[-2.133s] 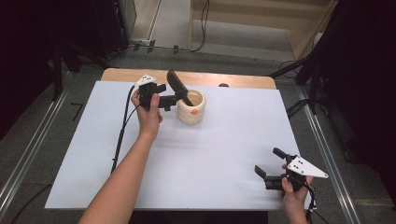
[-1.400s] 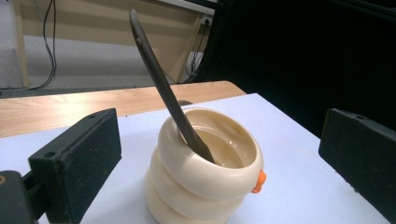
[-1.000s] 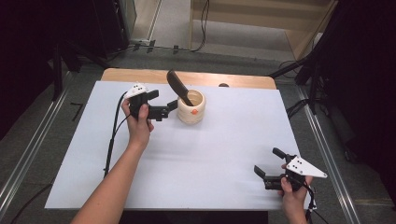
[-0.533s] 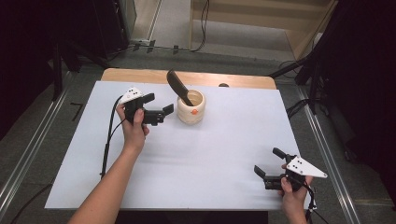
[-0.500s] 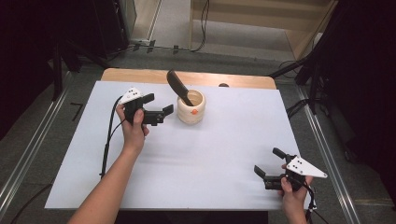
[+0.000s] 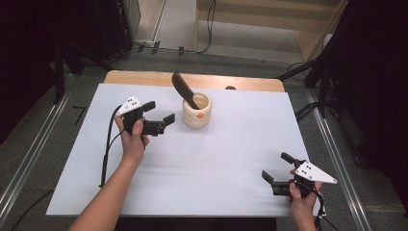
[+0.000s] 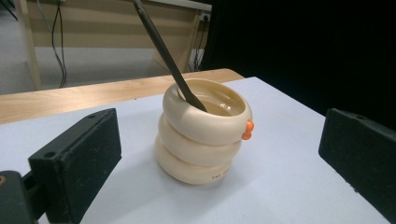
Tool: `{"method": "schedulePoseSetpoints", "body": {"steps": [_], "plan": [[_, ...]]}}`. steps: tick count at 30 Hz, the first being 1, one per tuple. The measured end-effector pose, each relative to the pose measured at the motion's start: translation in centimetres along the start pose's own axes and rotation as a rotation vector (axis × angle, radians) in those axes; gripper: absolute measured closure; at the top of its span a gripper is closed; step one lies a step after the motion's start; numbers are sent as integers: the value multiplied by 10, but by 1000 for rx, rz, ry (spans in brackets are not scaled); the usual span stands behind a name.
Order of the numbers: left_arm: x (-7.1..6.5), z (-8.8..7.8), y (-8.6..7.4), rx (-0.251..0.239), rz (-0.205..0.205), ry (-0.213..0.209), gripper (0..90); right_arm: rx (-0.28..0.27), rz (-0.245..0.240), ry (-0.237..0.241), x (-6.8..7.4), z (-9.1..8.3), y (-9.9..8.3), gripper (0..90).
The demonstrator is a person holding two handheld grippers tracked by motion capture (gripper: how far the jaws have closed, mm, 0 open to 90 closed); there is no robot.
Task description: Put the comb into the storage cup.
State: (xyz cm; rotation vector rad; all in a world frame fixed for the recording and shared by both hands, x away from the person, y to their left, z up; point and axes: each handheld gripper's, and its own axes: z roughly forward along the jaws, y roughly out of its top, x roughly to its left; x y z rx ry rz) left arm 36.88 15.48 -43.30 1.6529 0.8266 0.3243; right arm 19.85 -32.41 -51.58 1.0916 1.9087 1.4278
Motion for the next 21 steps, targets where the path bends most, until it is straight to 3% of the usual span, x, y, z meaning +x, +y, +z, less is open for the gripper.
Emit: {"method": "schedulePoseSetpoints", "body": {"steps": [21], "plan": [[-3,-33,-19,-16,20,9,0,-1,-2,-1,0,0,0,0]]}}
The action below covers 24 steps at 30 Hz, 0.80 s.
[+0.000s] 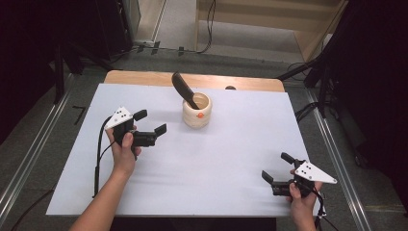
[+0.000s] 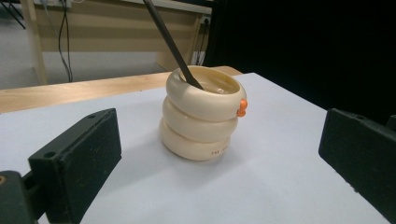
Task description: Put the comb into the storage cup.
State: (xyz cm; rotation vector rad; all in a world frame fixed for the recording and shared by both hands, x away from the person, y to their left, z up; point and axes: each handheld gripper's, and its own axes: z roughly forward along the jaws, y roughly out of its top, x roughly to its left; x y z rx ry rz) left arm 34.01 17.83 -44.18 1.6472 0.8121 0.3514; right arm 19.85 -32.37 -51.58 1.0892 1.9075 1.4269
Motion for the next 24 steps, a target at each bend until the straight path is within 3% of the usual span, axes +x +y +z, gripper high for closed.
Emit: {"method": "schedulePoseSetpoints", "body": {"steps": [24], "plan": [[-8,-32,-21,-6,15,3,0,1,3,3,1,-1,0,0]]}}
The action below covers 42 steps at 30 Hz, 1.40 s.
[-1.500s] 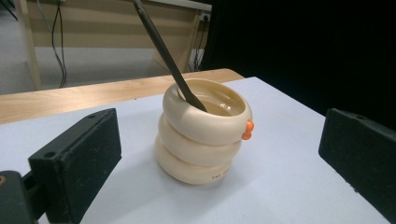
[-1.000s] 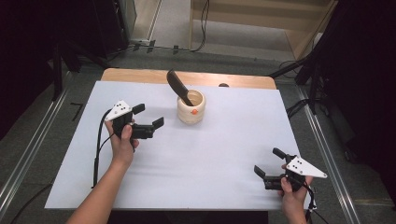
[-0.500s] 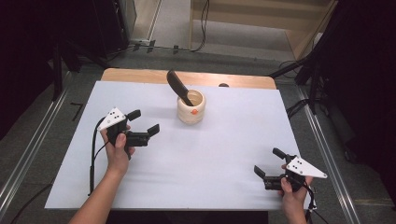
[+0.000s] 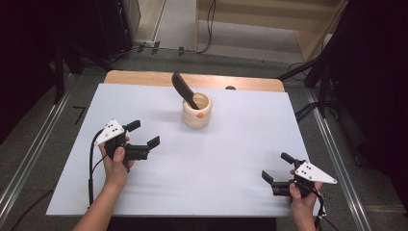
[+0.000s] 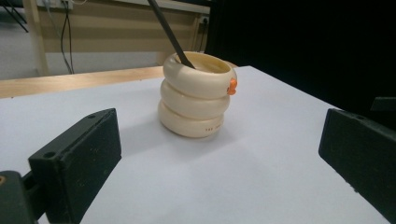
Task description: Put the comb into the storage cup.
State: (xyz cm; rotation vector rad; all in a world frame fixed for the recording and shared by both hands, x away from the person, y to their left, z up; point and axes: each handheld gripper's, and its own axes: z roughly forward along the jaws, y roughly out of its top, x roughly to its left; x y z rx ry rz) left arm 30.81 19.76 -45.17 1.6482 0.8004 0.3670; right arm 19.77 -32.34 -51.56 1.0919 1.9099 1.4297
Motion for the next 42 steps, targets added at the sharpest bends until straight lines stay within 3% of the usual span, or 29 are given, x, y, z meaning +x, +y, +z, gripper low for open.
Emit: {"method": "schedulePoseSetpoints", "body": {"steps": [25,42], "plan": [[-4,-37,-17,11,38,30,0,-2,-1,-5,0,0,0,0],[-2,-62,-34,33,37,60,0,-3,0,-6,-1,-1,0,0]]}}
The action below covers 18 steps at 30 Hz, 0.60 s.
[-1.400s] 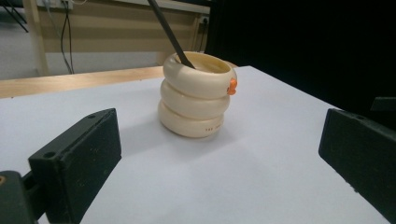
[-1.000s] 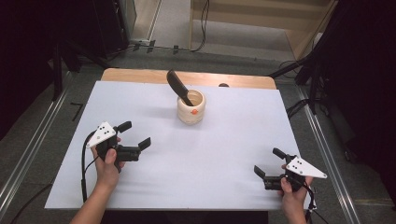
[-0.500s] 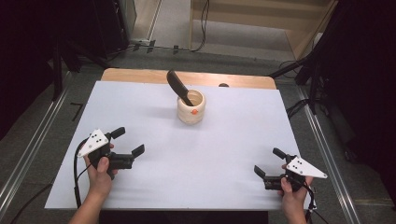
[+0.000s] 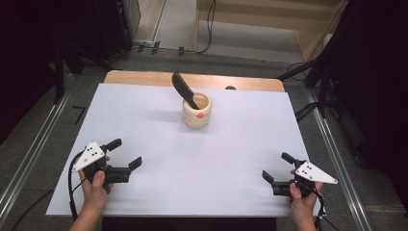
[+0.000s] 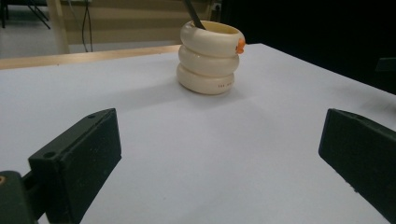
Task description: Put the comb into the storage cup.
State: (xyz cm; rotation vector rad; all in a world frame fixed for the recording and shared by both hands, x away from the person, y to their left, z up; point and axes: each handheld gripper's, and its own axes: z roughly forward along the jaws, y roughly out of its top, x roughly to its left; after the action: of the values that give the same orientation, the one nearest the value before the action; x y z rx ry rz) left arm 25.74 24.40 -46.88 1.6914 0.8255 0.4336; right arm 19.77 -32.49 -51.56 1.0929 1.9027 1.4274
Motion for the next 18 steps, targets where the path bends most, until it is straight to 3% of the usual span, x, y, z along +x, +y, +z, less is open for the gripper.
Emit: {"method": "schedulePoseSetpoints", "body": {"steps": [18], "plan": [[10,-26,-13,21,4,28,0,2,5,-3,0,0,0,0]]}}
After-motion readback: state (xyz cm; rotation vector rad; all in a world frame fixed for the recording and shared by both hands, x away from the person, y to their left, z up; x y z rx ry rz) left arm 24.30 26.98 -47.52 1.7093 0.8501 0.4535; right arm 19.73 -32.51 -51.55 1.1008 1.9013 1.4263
